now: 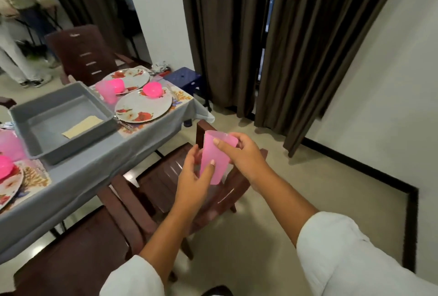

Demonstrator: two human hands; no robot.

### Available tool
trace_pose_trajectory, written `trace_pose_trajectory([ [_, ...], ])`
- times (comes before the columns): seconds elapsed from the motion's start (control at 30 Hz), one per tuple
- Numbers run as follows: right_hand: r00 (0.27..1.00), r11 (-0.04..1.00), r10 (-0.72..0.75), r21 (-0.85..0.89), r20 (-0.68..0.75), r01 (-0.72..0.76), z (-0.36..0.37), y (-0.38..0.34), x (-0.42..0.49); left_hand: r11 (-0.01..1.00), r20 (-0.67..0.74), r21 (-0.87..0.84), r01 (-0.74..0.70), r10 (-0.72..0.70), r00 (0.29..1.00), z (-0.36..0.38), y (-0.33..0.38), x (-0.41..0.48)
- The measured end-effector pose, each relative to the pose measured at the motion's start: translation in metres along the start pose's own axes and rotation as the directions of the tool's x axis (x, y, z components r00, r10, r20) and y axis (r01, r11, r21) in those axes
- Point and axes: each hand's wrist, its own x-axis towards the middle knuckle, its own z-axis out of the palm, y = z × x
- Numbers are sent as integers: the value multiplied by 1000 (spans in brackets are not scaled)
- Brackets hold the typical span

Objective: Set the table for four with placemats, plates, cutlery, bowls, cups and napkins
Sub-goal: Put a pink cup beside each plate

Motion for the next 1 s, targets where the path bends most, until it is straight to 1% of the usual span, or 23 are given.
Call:
trace_pose_trajectory([
  [0.07,1000,1000,-7,-3,26,7,-5,-2,21,1000,-16,3,8,-8,1000,7,2,14],
  [0.13,995,1000,-14,-7,96,15,-19,-1,68,1000,-64,15,9,-8,998,31,-6,51],
  [0.17,995,1000,-15,2,99,15,-18,-2,70,1000,-58,27,3,-2,998,31,-6,53],
  [0.23,988,1000,-3,-23,154,7,-32,5,125,1000,-113,16,26,-24,993,57,-19,93],
  [0.27,987,1000,0,-18,158,3,-32,3,124,1000,-105,13,28,-27,994,56,-18,94],
  [0.3,983,999,19,-41,185,-12,-42,7,161,998,-125,-8,56,-56,991,73,-27,123],
  [0.37,975,996,29,-86,221,-10,-51,13,190,997,-143,-2,80,-80,986,86,-38,147],
  [0.43,967,986,70,-166,246,-29,-65,19,226,990,-187,-5,139,-138,973,101,-46,176],
  [0.57,953,970,102,-243,285,-31,-94,18,292,984,-216,7,178,-173,961,135,-54,226],
  [0.7,935,977,111,-207,336,-41,-112,8,350,974,-287,43,222,-200,937,164,-54,275],
  [0.8,916,976,114,-216,385,-30,-120,6,397,968,-355,71,240,-200,913,185,-54,313],
  [0.9,884,978,104,-208,456,-7,-127,4,446,962,-415,98,256,-194,889,206,-48,349],
  [1.0,833,971,85,-231,546,53,-136,-2,491,956,-521,97,276,-187,833,230,-42,379],
])
